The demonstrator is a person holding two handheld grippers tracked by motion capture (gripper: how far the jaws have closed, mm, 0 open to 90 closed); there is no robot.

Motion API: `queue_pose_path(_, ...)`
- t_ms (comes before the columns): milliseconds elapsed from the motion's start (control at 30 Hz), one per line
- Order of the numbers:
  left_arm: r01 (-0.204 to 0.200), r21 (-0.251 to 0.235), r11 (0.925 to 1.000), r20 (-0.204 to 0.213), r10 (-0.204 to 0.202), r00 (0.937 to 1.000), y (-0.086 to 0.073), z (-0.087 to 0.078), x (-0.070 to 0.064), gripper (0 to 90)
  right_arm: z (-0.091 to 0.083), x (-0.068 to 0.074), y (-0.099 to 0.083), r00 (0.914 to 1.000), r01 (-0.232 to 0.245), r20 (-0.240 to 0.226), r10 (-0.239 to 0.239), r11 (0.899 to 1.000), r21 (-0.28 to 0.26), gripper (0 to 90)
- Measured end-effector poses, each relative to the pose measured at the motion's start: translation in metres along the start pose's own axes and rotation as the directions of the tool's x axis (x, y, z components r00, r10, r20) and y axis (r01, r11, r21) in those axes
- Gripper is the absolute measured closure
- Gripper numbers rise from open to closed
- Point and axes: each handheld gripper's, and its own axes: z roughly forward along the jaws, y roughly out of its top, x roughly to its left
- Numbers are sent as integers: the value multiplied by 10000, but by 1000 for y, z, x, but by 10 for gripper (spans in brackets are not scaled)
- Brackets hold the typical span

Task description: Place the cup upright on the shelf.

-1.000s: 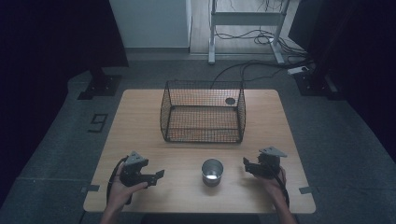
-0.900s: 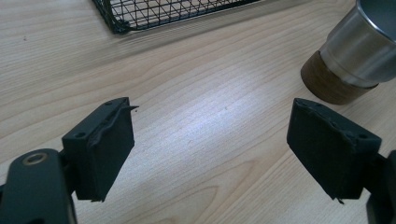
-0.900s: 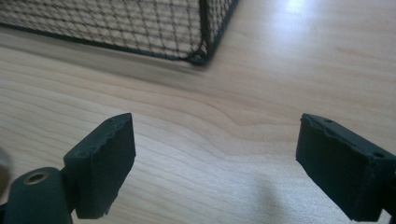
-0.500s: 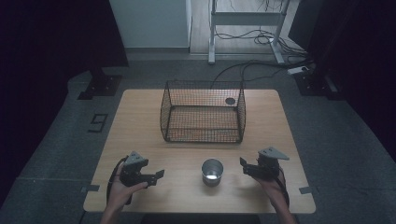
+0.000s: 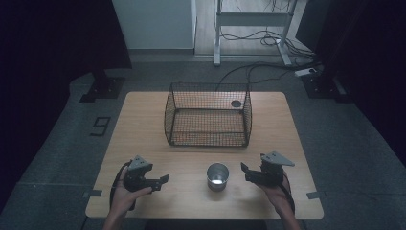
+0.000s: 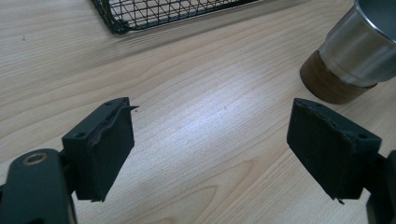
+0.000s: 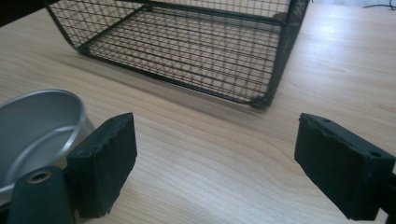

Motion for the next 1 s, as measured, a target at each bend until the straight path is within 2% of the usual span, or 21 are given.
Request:
queue_pose_path(333, -15, -23, 10000, 16, 15, 10000, 0, -1, 0, 153, -4, 22, 8, 9973, 291, -673, -306, 9993, -241, 125)
queue_pose_path(767, -73, 35, 10000, 49, 73, 10000, 0, 1, -2, 153, 1, 51, 13, 9867, 684, -1464, -708, 9974, -210, 120)
queue_pose_path(1000, -104, 65, 9999, 65, 103, 9999, 0, 1, -2, 152, 4, 62, 14, 9815, 837, -1710, -860, 9963, -206, 115)
